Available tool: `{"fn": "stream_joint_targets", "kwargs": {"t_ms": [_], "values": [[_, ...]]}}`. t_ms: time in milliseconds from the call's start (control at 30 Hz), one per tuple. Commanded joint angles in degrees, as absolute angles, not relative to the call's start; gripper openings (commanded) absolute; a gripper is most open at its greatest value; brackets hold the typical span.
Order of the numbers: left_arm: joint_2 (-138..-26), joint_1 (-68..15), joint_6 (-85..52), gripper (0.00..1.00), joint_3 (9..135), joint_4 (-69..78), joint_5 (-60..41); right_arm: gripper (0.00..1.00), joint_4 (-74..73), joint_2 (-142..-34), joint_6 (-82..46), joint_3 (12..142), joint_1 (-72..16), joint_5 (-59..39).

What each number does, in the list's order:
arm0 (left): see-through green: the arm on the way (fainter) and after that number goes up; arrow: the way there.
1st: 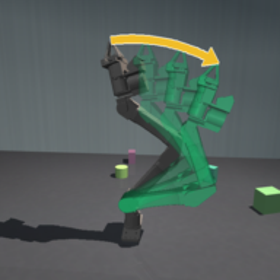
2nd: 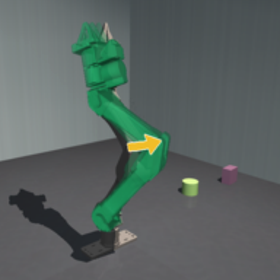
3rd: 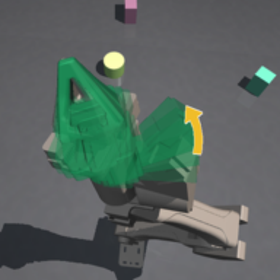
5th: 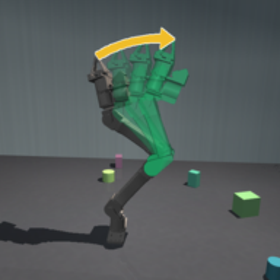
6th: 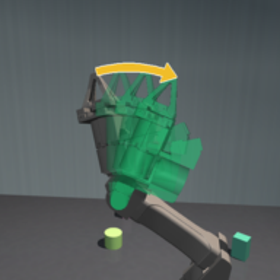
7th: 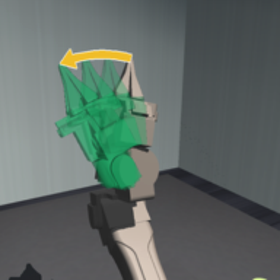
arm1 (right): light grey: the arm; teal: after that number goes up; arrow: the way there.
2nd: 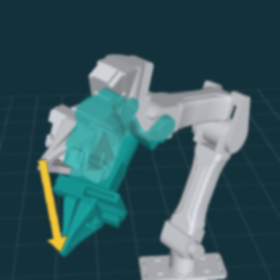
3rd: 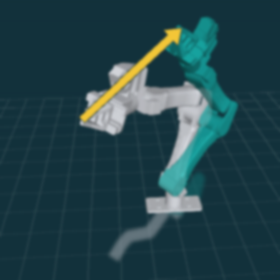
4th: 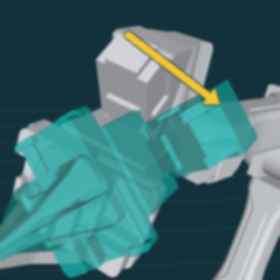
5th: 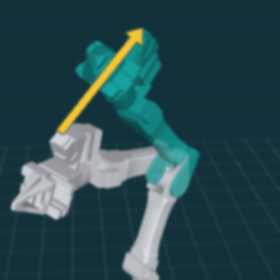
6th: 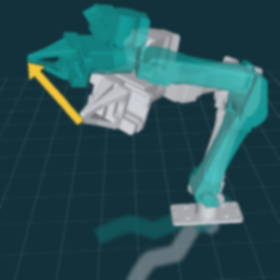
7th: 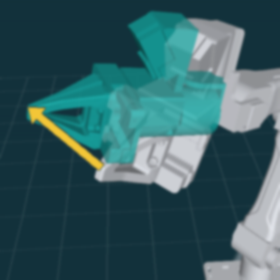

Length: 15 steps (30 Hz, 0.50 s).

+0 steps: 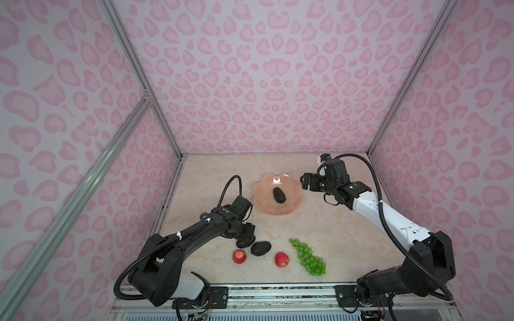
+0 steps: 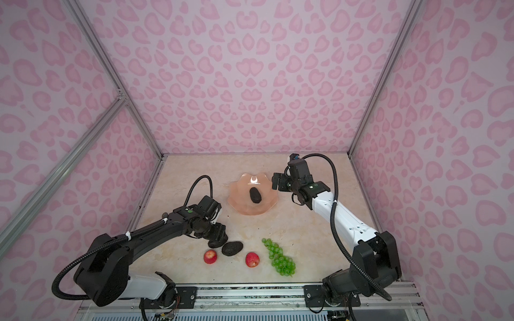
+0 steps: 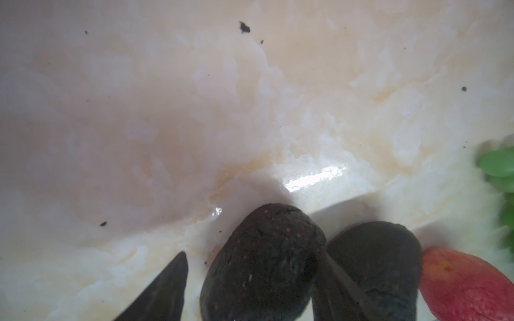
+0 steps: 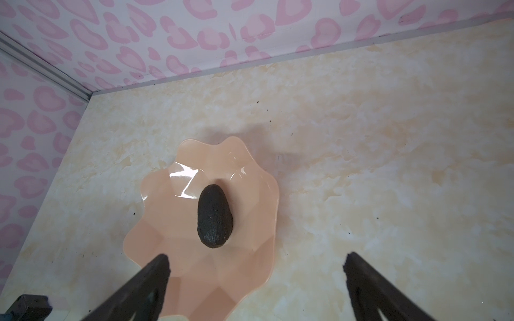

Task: Place and organize the fake fruits in the fruit bowl
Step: 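Grasp the nearer dark avocado with the left gripper while the right gripper withdraws, then carry the avocado into the bowl with the left gripper and release it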

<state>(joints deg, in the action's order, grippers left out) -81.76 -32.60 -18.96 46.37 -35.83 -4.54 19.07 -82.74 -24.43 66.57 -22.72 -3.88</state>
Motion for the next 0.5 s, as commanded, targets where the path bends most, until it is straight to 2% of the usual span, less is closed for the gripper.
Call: {"fn": "stream_joint_targets", "kwargs": {"t_ms": [0,267,467], "values": [[-83.38,-32.52,-19.47,0.68,45.70,-34.63,-4.15,0.98,18.36,-82.36,-24.60,65.87,-22.04,-3.25],[-85.81,-32.48,-19.44,0.49,47.14,-34.46,-1.13,0.98,18.06,-80.81,-24.92,64.76,-20.93,-2.64],[-85.08,-32.28,-19.01,0.41,49.47,-35.70,2.31,0.98,17.54,-79.77,-25.60,63.41,-19.98,-2.81]]}}
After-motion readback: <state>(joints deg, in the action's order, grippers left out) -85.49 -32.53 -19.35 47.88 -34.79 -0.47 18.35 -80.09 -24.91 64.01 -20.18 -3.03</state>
